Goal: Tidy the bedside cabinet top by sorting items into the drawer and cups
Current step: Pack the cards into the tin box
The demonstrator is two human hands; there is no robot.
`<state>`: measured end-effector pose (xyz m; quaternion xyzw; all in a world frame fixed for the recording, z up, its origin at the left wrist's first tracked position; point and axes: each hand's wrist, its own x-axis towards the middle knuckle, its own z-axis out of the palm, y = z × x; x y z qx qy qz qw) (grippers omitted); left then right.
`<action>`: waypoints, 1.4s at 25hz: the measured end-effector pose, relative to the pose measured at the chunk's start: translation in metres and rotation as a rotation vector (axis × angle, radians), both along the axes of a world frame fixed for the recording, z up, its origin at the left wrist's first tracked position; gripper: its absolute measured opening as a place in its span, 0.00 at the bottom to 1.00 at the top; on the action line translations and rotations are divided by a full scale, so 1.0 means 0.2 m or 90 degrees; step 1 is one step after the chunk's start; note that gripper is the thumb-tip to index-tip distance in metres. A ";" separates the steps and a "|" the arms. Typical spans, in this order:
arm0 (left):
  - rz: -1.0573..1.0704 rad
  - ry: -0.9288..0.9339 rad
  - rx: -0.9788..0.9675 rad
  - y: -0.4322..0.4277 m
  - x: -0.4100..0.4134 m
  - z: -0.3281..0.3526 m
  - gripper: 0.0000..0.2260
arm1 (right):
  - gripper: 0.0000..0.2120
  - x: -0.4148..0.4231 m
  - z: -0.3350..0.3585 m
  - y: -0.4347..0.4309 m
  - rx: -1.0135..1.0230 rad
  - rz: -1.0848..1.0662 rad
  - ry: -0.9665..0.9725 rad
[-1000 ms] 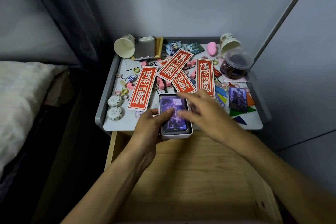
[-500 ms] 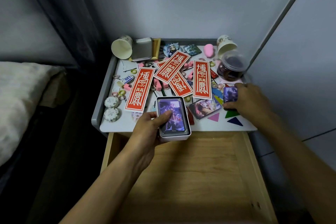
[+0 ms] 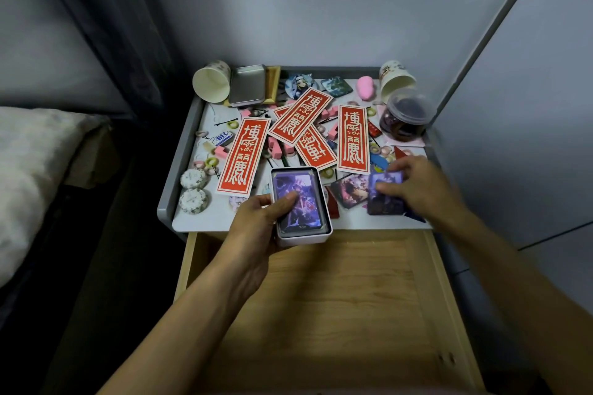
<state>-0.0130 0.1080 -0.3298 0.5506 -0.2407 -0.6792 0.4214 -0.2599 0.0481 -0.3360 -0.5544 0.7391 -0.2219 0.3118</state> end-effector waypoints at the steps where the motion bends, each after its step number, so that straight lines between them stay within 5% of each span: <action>1: -0.002 0.001 0.001 0.00 0.00 0.00 0.16 | 0.23 0.03 -0.02 0.01 0.023 0.019 0.034; 7: 0.002 0.005 0.000 0.00 0.00 0.00 0.16 | 0.35 0.10 -0.07 -0.01 0.021 -0.009 0.107; 13: 0.002 0.001 -0.004 0.00 0.00 0.00 0.17 | 0.31 0.11 -0.01 0.00 0.013 -0.016 0.084; 20: 0.001 0.000 0.002 0.00 0.00 0.00 0.16 | 0.22 0.03 0.07 -0.01 0.040 -0.108 -0.163; 31: -0.012 -0.008 0.001 0.01 -0.01 0.00 0.19 | 0.24 -0.01 0.13 0.03 0.065 -0.021 -0.095; 35: -0.013 -0.012 -0.001 0.01 -0.02 0.00 0.18 | 0.24 0.03 0.19 0.07 0.052 0.033 -0.206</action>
